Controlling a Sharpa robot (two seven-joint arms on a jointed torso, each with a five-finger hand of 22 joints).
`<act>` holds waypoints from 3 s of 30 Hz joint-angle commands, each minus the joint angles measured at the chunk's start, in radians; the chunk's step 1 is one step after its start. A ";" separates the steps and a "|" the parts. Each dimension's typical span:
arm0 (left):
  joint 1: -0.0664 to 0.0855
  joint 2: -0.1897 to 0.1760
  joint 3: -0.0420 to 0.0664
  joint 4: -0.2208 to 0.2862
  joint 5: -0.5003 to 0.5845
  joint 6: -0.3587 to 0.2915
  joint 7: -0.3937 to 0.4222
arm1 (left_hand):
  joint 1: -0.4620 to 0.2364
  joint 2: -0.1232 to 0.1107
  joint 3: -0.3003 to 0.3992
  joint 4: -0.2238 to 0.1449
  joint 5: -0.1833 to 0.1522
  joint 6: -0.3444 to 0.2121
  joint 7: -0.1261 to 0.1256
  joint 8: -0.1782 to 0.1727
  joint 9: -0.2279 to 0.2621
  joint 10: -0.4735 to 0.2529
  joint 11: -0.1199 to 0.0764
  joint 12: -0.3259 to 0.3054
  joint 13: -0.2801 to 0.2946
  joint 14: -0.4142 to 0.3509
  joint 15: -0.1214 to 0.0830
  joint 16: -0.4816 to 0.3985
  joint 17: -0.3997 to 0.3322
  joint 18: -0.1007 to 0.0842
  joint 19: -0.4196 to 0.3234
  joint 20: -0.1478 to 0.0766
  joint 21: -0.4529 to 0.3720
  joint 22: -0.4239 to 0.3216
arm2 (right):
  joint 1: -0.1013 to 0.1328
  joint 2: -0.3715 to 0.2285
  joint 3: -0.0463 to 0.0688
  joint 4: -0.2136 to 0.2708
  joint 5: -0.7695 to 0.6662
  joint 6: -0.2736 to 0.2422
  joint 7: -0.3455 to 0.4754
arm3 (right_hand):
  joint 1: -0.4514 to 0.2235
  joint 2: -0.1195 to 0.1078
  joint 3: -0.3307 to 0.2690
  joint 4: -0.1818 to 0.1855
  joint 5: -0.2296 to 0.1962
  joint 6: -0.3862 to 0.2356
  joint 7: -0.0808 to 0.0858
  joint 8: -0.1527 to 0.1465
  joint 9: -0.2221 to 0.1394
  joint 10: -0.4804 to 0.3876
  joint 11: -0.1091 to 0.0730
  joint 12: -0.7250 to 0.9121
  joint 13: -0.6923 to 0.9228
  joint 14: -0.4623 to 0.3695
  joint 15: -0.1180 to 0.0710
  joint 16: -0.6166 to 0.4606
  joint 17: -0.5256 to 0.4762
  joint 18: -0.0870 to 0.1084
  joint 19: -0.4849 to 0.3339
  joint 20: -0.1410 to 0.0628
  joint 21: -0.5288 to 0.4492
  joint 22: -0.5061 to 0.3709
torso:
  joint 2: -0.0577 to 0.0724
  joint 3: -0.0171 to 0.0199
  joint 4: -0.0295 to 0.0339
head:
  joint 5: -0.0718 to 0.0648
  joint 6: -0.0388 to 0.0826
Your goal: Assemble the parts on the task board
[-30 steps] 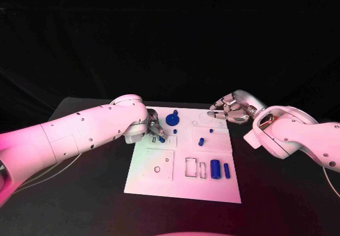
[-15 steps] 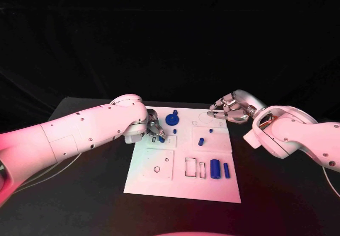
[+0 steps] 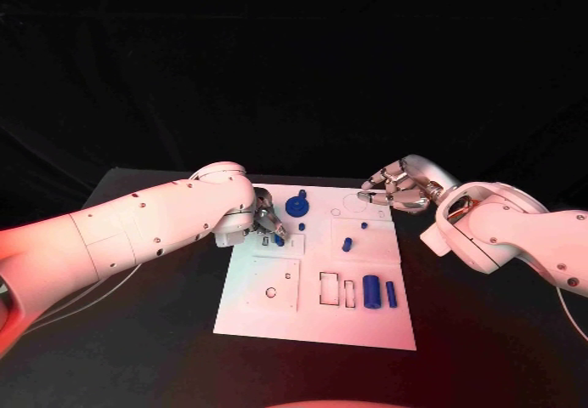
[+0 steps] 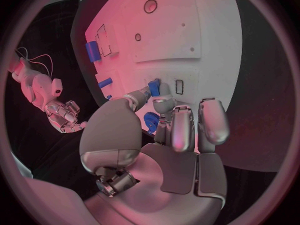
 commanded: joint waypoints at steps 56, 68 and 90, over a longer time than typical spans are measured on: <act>-0.004 0.023 -0.003 -0.018 -0.037 0.053 -0.036 | -0.061 -0.003 -0.179 0.045 0.003 0.060 -0.031 -0.006 -0.006 0.013 -0.001 0.021 0.008 0.050 -0.005 -0.006 0.067 -0.020 0.004 0.000 0.009 0.011 | -0.001 -0.002 0.000 0.006 -0.004 0.013 0.003 | -0.009 0.006 -0.009 0.005 0.007 -0.003 -0.004 0.004 0.002 -0.005 -0.002 -0.005 -0.002 0.052 -0.006 -0.006 0.032 0.011 -0.007 -0.002 -0.010 0.141 | -0.001 0.0007 0.0004 | -0.011 0.002; -0.005 0.013 -0.002 -0.016 -0.038 0.028 -0.031 | -0.080 -0.009 -0.273 0.085 0.003 0.061 -0.030 -0.012 -0.008 0.011 0.000 0.022 0.007 0.051 -0.004 -0.007 0.068 -0.020 0.003 0.000 0.008 0.009 | -0.001 -0.003 0.000 0.004 -0.004 0.012 0.003 | -0.010 0.006 -0.010 0.005 0.006 -0.004 -0.004 0.004 0.002 -0.005 -0.002 -0.005 -0.003 0.051 -0.006 -0.006 0.031 0.011 -0.007 -0.002 -0.010 0.140 | 0.000 -0.0005 0.0003 | -0.011 0.004; 0.002 -0.047 0.034 0.044 -0.015 -0.049 -0.015 | 0.015 0.004 -0.473 0.136 0.003 0.025 -0.018 -0.020 -0.006 -0.053 0.010 -0.074 -0.103 0.050 0.002 -0.012 0.067 -0.009 -0.025 0.004 -0.024 -0.045 | -0.001 -0.002 0.000 -0.008 -0.004 0.010 0.006 | -0.013 0.006 -0.012 0.005 0.006 -0.004 -0.004 0.004 0.002 -0.006 -0.002 -0.006 -0.004 0.051 -0.006 -0.007 0.030 0.011 -0.008 -0.002 -0.012 0.139 | -0.001 0.0001 0.0009 | -0.012 0.012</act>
